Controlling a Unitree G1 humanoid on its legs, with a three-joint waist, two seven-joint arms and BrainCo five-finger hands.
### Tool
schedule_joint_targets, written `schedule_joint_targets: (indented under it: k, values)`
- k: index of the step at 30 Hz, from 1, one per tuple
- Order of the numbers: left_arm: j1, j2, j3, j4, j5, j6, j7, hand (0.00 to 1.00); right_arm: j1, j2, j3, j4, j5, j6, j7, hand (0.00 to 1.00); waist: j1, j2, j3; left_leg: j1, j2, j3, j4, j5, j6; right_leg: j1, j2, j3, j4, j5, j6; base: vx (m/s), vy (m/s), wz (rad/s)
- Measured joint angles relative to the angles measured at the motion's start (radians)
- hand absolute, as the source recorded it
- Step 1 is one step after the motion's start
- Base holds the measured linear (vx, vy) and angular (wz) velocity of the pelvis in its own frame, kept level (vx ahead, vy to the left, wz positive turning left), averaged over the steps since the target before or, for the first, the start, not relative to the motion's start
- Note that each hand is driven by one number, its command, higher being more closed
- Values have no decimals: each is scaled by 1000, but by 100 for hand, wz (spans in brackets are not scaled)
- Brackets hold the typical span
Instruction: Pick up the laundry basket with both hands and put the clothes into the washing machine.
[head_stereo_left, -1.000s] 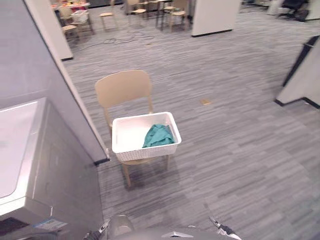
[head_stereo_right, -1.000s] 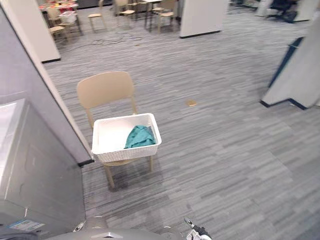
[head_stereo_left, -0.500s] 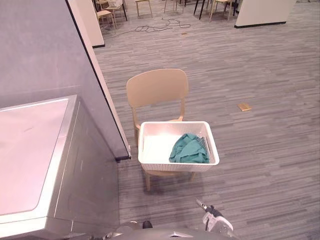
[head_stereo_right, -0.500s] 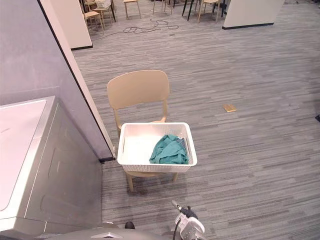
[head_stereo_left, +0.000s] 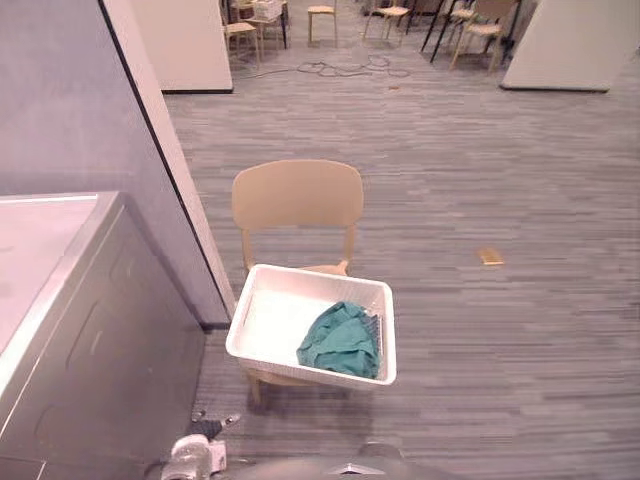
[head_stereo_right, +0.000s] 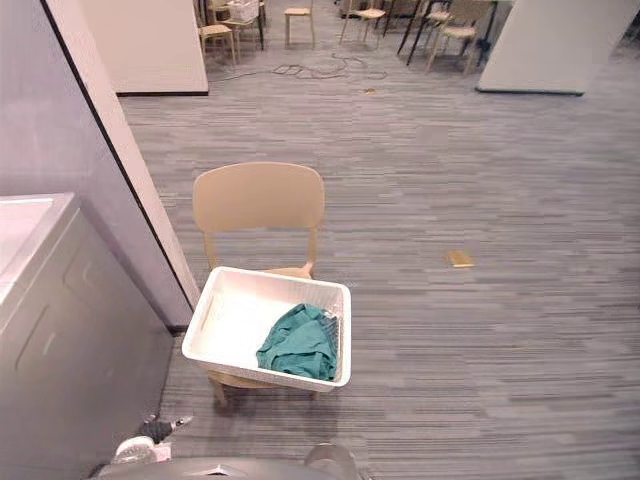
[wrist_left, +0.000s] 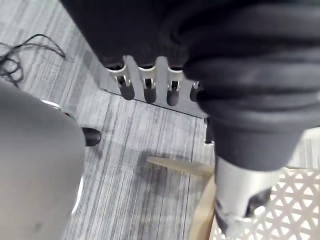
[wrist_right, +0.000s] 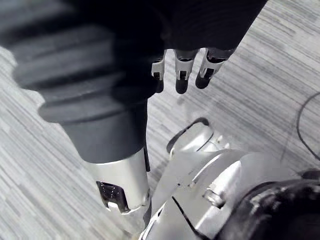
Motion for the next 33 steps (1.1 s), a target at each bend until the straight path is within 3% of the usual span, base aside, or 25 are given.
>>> schedule_joint_targets:
  k: [3,5,7,11,13,17,21,28,33]
  values:
    - [15,-4,64,-8,6,1,-11,0,5,18,22,-221,30,0,-3,0,1,-1,-3,11,38,5,-25,31,-19,36,41,-38,-34,-2,-17,49,-185,28]
    - [32,-19,96,-39,8,2,-11,0,36,35,31,-560,26,-16,-44,0,2,-7,-8,-2,36,13,-27,34,-24,42,41,-49,-65,15,-14,32,-24,6]
    - [36,-19,99,-44,19,2,-9,0,64,38,15,-774,14,-41,-92,0,7,-15,-25,-24,25,12,-26,33,-23,40,34,-56,-83,29,-11,46,32,13]
    - [46,-26,100,-78,48,4,-5,0,78,62,-21,-1127,-110,-81,-176,0,1,-24,-34,-50,11,2,-16,28,-15,45,22,-76,-109,50,-5,40,23,11]
    - [42,-28,80,-78,67,4,-4,0,76,72,-2,-1221,-161,-101,-196,0,-3,-26,-36,-60,10,2,-10,26,-12,41,22,-77,-118,55,-4,6,1,3]
    - [37,-2,-77,-75,102,2,-4,0,54,23,118,-1269,-284,-122,-195,0,-6,-19,-38,-78,4,-7,-12,27,-12,41,23,-77,-149,70,-3,-13,2,4]
    - [19,43,-263,-78,138,-6,-10,0,-45,-172,383,-1219,-366,-142,-99,0,-2,-8,-28,-127,-11,-33,-18,43,-8,40,23,-97,-225,121,-1,-29,12,13]
    - [-23,86,-363,-83,135,-42,-12,0,-291,-462,785,-981,-593,-211,24,0,31,-12,31,-182,-12,-80,-27,72,-9,8,25,-131,-232,141,-11,-12,-3,18]
    - [-58,124,-382,-82,135,-50,-10,0,-399,-592,1037,-823,-690,-250,83,0,40,-22,103,-204,-14,-104,-16,79,-9,5,24,-150,-231,146,-13,-33,1,12]
